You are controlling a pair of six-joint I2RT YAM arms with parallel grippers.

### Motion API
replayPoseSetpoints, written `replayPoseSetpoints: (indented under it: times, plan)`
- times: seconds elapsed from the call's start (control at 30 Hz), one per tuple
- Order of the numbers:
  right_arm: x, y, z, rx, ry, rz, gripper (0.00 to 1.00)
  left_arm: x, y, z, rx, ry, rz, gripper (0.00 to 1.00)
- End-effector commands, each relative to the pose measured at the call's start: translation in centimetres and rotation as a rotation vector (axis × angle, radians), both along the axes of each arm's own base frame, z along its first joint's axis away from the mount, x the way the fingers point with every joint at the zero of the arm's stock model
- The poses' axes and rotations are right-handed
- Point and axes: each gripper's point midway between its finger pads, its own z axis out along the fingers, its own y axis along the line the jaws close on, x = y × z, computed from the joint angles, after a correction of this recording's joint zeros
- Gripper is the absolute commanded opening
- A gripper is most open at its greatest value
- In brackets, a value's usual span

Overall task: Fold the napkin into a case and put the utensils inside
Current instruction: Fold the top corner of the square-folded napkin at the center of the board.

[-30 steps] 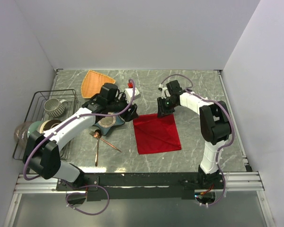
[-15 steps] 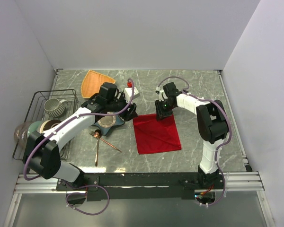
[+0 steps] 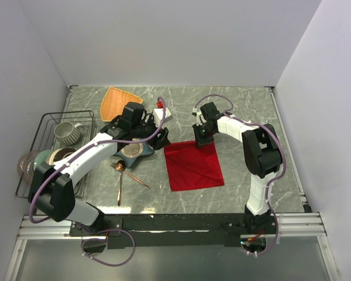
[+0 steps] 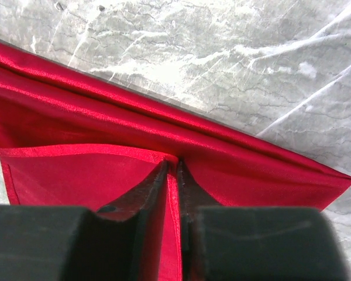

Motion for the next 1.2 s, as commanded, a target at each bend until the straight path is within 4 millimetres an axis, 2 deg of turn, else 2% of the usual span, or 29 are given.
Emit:
replayPoseSetpoints:
  times: [0.0,0.07,0.43,0.67,0.8,0.97,1.17]
  plan:
    - [0.8,0.3,2.7,0.003,-0.08,0.007,0.11,0.5,-0.3,1.2,-0.028,-0.041,-0.013,0.67]
    - [0.8,0.2,3.0,0.006,-0.085,0.005,0.0,0.5,-0.4,1.2,-0.029,-0.036,-0.012,0.67]
    - [1.3,-2.6,4.8,-0.003,-0.141,-0.043,0.0,0.7,-0.3,0.8,-0.025,-0.021,0.005,0.68]
    - [1.7,-4.4,4.8,-0.022,-0.142,-0.073,0.0,1.5,-0.2,0.7,-0.036,0.012,0.039,0.7]
    - [1.8,-5.4,4.3,-0.043,-0.146,-0.063,0.0,2.1,-0.2,0.8,-0.06,0.036,0.06,0.84]
    - [2.2,-6.3,3.9,-0.054,-0.151,-0.075,0.0,2.1,-0.5,0.6,-0.096,0.099,0.065,0.88]
    - [3.1,-6.0,4.4,-0.038,-0.178,-0.077,0.0,2.4,-0.9,0.1,-0.155,0.2,0.082,0.89]
